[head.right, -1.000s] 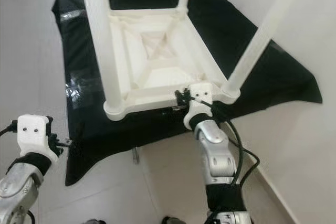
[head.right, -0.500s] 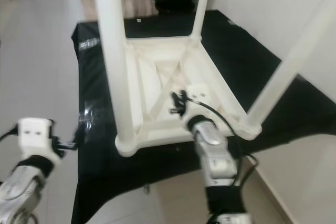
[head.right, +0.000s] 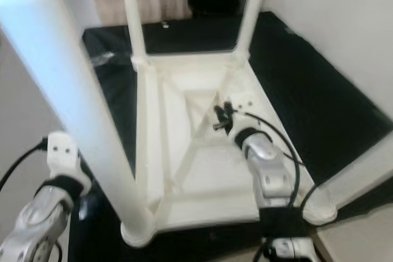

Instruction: Building children table

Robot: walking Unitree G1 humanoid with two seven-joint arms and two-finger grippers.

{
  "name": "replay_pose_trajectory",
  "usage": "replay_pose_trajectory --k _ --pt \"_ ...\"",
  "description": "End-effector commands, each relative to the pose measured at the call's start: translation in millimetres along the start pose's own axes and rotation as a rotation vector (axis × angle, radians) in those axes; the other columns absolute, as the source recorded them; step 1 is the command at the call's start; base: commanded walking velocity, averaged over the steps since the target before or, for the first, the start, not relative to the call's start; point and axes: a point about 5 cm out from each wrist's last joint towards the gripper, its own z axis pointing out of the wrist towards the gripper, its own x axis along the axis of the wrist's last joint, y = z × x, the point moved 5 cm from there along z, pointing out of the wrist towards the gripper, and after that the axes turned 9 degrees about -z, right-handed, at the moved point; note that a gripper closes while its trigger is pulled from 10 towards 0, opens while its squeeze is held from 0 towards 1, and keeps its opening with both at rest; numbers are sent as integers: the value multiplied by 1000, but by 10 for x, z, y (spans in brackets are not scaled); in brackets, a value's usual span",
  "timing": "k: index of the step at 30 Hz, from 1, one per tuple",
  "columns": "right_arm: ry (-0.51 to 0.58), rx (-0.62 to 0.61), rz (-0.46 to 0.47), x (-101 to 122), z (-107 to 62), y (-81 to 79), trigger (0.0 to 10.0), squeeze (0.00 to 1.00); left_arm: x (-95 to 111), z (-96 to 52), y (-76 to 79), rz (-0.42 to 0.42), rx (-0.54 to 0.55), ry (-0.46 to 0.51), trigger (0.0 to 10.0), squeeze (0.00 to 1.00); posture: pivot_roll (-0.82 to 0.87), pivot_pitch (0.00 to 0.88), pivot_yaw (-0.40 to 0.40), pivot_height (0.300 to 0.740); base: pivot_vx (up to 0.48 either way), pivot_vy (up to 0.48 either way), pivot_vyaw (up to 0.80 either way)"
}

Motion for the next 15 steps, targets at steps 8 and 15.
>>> replay_pose_trajectory --k 8,15 --pt "-85 -16 -34 -140 26 135 10000 0 -97 -50 57 44 -4 -39 10000 0 -14 141 -43 740 0 0 700" --pt "-223 -60 -114 -298 64 214 10000 0 -128 -71 180 82 -76 -65 10000 0 -14 143 -43 740 0 0 0"
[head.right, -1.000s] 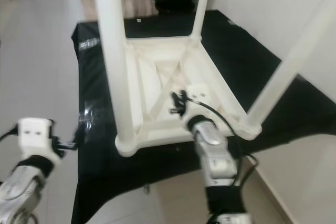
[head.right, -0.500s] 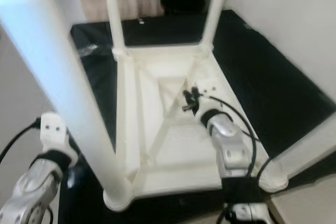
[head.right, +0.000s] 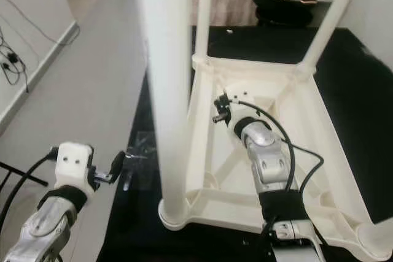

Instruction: Building children table

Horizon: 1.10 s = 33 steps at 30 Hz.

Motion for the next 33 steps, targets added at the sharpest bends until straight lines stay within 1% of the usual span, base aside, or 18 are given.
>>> replay_pose_trajectory --k 1,2,3,4,5,6,10,11,12,13,14,15,17,20,22,25,27,33 --pt "-49 -6 -14 -97 -1 11 10000 0 -12 -20 50 24 -27 -14 10000 0 -14 143 -43 740 0 0 0" --pt "-63 -4 -21 -113 2 8 10000 0 -13 -24 73 27 -41 -17 10000 0 -14 143 -43 740 0 0 0" --pt "-82 9 3 -132 -4 16 10000 349 -15 -46 158 34 -87 -23 10000 0 -13 144 -42 740 0 0 0" --pt "-97 44 35 -143 -17 -9 10000 1000 -21 -78 256 37 -139 -30 10000 0 -14 145 -40 740 0 0 0" --pt "-111 69 60 -146 -28 -27 10000 1000 -29 -109 338 45 -181 -35 10000 0 -14 145 -40 740 0 0 0" --pt "-119 84 75 -146 -35 -40 10000 1000 -34 -130 386 50 -206 -38 10000 0 -14 145 -40 740 0 0 0" --pt "-127 68 81 -106 -23 -3 10000 1000 -46 -146 413 64 -220 -41 10000 0 -17 144 -39 740 0 0 0" --pt "-149 37 71 -90 2 45 10000 1000 -55 -149 421 71 -227 -45 10000 0 -17 144 -39 740 0 0 0" --pt "-149 37 71 -90 2 45 10000 1000 -55 -149 421 71 -227 -45 10000 0 -17 144 -39 740 0 0 0" --pt "-183 9 35 -117 25 72 10000 467 -62 -151 429 77 -233 -47 10000 0 -15 143 -40 740 0 0 0" --pt "-200 -4 15 -135 34 81 10000 467 -64 -154 433 79 -235 -47 10000 0 -15 143 -40 740 0 0 0" --pt "-211 -9 7 -148 49 74 10000 0 -66 -156 437 81 -237 -47 10000 0 -13 142 -41 740 0 0 0" --pt "-217 -12 5 -154 58 68 10000 0 -66 -158 440 82 -238 -47 10000 0 -13 142 -41 740 0 0 0" --pt "-276 -45 -18 -215 97 60 10000 0 -75 -171 452 85 -246 -53 10000 0 -11 142 -44 740 0 0 0" --pt "-320 -40 41 -278 132 28 10000 0 -74 -181 464 88 -252 -53 10000 0 -6 145 -47 740 0 0 0" --pt "-341 -40 67 -310 150 22 10000 0 -74 -184 465 88 -253 -52 10000 0 -6 145 -47 740 0 0 0" --pt "-379 -64 108 -362 177 58 10000 0 -69 -191 461 86 -250 -51 10000 0 -3 152 -49 740 0 0 0" --pt "-432 -32 170 -404 203 36 10000 0 -56 -215 456 76 -238 -49 10000 0 2 174 -59 740 0 0 0"
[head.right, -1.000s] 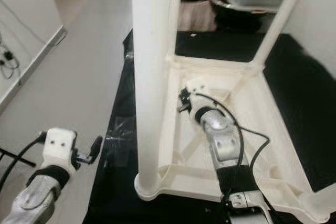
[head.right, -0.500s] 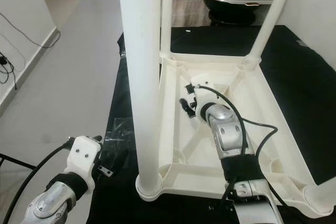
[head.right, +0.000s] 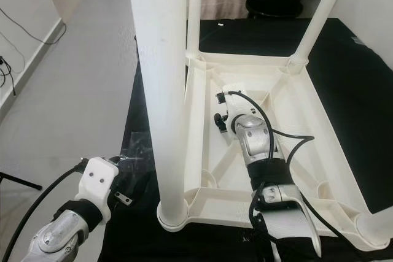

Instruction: Building children table

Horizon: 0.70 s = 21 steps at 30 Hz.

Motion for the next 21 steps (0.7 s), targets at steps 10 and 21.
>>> replay_pose_trajectory --k 10,21 --pt "-37 158 21 31 38 -298 0 0 -24 -40 -4 -3 11 -20 10000 0 1 185 -63 740 0 0 0" --pt "58 334 7 287 -99 -771 0 0 -17 -37 -14 -4 15 -20 10000 0 -1 189 -67 740 0 0 0"
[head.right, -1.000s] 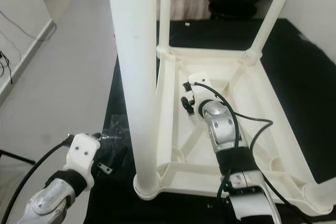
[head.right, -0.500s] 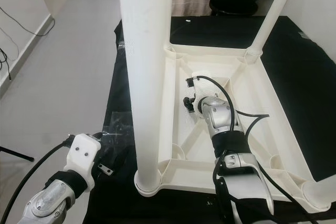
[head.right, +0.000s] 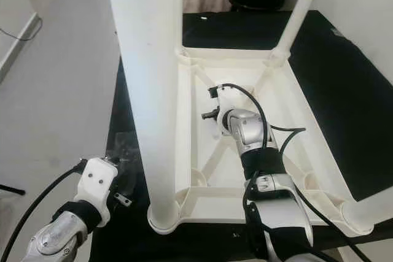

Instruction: Building children table

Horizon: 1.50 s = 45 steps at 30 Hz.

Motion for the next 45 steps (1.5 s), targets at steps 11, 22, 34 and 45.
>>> replay_pose_trajectory --k 11,22,34,45 --pt "42 251 33 159 -114 -673 0 0 0 -15 -12 -2 8 -6 10000 0 -11 189 -66 740 0 0 0" --pt "70 214 120 334 -140 -940 10000 0 4 11 -5 -3 8 -3 10000 0 -14 183 -72 740 0 0 0" --pt "148 16 253 633 -45 -824 10000 1000 5 14 4 -3 10 0 10000 0 -6 181 -77 740 0 0 0" --pt "306 -22 412 743 -168 -371 10000 1000 -1 5 -11 3 12 -3 10000 0 -10 178 -67 740 0 0 0"
